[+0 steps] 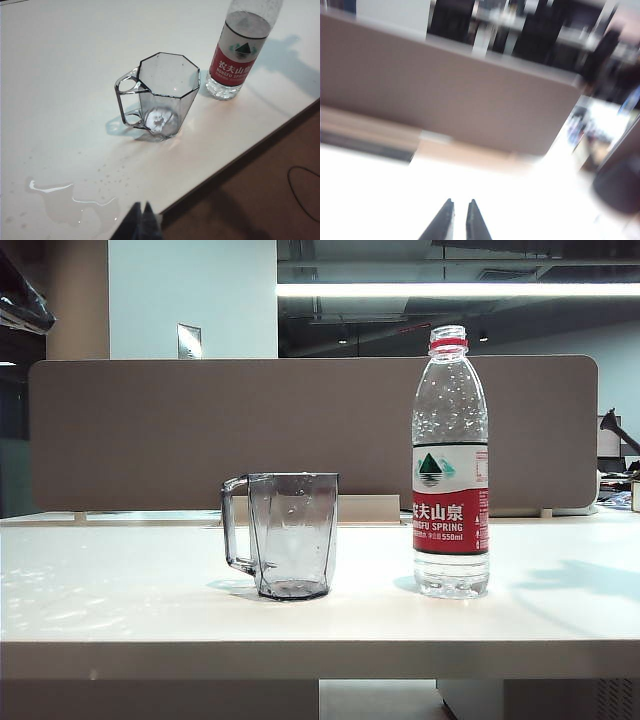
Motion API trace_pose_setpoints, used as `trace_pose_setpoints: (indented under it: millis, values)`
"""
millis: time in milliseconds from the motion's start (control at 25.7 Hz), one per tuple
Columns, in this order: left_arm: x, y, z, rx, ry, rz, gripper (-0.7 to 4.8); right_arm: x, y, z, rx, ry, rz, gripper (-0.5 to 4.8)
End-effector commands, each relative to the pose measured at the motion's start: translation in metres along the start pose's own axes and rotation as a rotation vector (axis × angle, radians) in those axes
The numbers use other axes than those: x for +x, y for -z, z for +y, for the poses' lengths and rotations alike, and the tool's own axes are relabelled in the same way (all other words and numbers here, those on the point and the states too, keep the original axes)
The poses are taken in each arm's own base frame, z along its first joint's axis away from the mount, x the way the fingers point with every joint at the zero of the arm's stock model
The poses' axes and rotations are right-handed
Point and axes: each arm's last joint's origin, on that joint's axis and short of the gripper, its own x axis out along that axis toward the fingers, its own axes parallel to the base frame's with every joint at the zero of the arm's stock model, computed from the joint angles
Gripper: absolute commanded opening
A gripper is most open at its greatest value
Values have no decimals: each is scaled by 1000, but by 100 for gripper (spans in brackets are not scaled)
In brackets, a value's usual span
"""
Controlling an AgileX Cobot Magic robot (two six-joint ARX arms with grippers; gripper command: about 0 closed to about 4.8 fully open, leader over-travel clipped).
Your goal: Pick up the mineral water bottle on the table and pour water into the mug until it's half full.
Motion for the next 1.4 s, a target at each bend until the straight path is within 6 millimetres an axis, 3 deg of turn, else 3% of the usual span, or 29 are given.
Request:
trace_pose_setpoints:
  millis: [39,155,350,544,699,1049,1399]
  values:
    - [0,-1,0,2,4,-11,-4,19,16,8,130,-70,109,54]
    - [0,-1,0,2,4,-11,-4,39,49,19,180,-92,204,62]
    - [0,-1,0,2,4,-11,-4,56,105,35,255,-94,293,120]
    - [0,-1,0,2,4,-11,-4,55,155,48,286,-118,313,122]
    - [0,-1,0,2,4,-11,-4,39,197,60,345,-189,185,122]
    - [0,-1,0,2,4,-11,-4,16,253,78,400,-325,39,123]
    - [0,-1,0,2,4,-11,-4,-6,272,81,338,-316,5,149]
